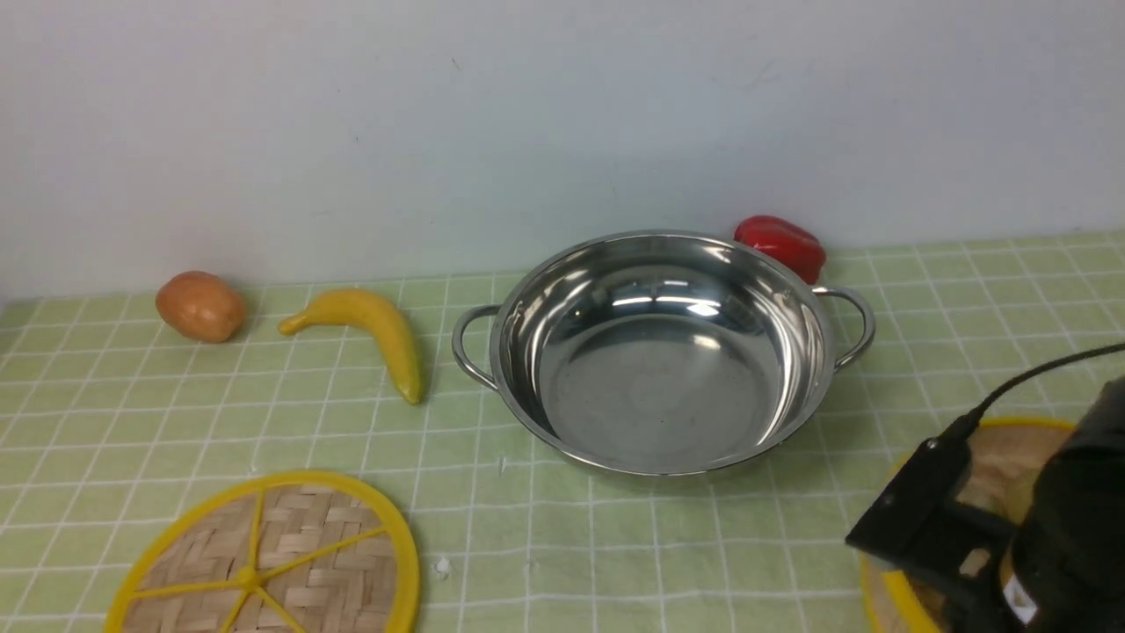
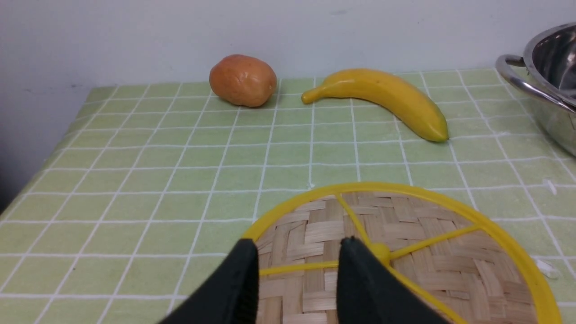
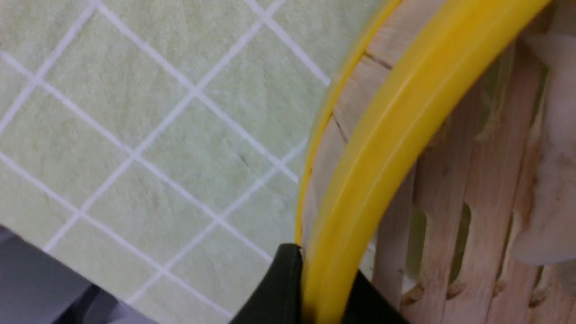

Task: Place the steamer in the pot on the green tablecloth, and put the lid on the steamer.
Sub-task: 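Reach for and grasp the rim of the bamboo steamer holding the buns with the right gripper, then place the bamboo steamer basket of food into the steel pot with the right gripper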

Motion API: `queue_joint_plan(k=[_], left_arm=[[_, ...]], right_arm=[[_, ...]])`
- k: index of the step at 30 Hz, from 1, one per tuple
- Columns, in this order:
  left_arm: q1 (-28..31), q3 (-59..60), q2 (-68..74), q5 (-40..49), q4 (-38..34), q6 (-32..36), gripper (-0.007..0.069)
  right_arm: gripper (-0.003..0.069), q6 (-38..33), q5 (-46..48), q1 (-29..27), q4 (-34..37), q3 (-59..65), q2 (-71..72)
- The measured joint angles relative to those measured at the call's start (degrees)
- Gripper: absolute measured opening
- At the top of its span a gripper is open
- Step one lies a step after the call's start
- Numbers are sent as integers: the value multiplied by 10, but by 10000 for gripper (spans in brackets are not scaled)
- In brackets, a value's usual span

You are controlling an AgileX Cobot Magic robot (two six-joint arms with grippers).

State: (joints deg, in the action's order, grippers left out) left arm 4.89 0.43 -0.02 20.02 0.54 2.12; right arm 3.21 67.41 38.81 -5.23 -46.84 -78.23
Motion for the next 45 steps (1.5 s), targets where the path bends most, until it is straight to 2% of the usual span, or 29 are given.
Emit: queue_joint_plan(k=[4,8,10,11,15,17,19,25,32,45], left_arm=[[0,0,0,0,0,0,243],[0,0,0,0,0,0,243],[0,0,0,0,0,0,243],[0,0,0,0,0,0,243],[0,0,0,0,0,0,243],[0,0,0,0,0,0,243],[0,0,0,0,0,1,243],[0,0,0,0,0,1,243],[0,0,0,0,0,1,243],[0,0,0,0,0,1,243]], right_arm=[[57,10,31,0,-47,-56,44],[57,-26,34,0,-56,-122,53],[57,-86,39,0,-40,-175,34],[57,-92,39,0,-38,-175,31],[57,-222,23,0,7,-280,-58],[57,-243,12,0,11,-299,-81],[57,-297,-19,0,14,-353,-145],[57,-363,-32,0,10,-442,-260],[57,-381,-43,0,2,-493,-353],[57,-377,-49,0,-9,-499,-442]])
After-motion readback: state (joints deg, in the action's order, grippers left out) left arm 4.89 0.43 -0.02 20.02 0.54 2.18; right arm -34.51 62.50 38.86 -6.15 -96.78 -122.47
